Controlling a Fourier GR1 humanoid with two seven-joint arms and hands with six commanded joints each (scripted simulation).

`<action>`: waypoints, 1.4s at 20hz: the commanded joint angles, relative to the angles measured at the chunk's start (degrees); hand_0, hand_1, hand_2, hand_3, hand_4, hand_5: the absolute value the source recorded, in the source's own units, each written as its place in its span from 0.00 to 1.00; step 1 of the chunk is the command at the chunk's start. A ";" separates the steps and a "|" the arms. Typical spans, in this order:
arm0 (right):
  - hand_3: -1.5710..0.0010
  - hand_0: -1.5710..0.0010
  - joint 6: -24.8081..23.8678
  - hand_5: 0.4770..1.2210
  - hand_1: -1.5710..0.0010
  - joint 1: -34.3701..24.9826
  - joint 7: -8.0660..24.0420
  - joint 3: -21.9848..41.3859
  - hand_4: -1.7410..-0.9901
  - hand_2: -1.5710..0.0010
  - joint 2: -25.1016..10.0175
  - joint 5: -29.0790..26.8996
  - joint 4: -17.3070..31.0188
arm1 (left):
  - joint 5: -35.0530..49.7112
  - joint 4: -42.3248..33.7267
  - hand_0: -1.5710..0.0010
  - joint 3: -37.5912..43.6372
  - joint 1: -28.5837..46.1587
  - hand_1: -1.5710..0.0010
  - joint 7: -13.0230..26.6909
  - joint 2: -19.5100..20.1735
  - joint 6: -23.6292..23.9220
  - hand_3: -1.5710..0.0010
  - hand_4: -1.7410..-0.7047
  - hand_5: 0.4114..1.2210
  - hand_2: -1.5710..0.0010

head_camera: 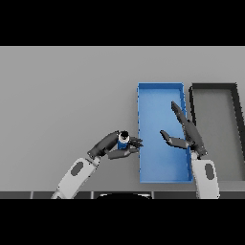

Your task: Pick up the blue pipe and place it into the blue bin.

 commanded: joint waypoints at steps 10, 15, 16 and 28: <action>1.00 1.00 14.93 0.08 1.00 -9.25 12.48 5.32 0.69 1.00 -10.61 -12.70 -14.78 | -1.79 -0.42 0.00 2.06 0.45 0.00 0.67 -0.76 -1.96 0.00 0.26 1.00 0.00; 1.00 1.00 17.22 0.06 1.00 -13.71 18.81 10.16 0.66 1.00 -9.98 -15.45 -16.91 | -3.46 -0.48 0.00 2.42 0.43 0.00 1.29 -1.91 -2.63 0.00 0.26 1.00 0.00; 1.00 1.00 16.98 0.06 1.00 -14.99 20.94 10.62 0.67 1.00 -9.81 -16.70 -17.03 | -3.68 -0.48 0.00 2.57 0.34 0.00 1.68 -2.14 -2.79 0.00 0.26 1.00 0.00; 1.00 1.00 22.44 0.05 0.99 -26.69 26.68 18.32 0.70 0.99 -1.99 -17.51 -7.93 | -3.39 0.59 0.00 4.76 0.87 0.00 0.00 -3.75 -8.58 0.00 0.28 1.00 0.00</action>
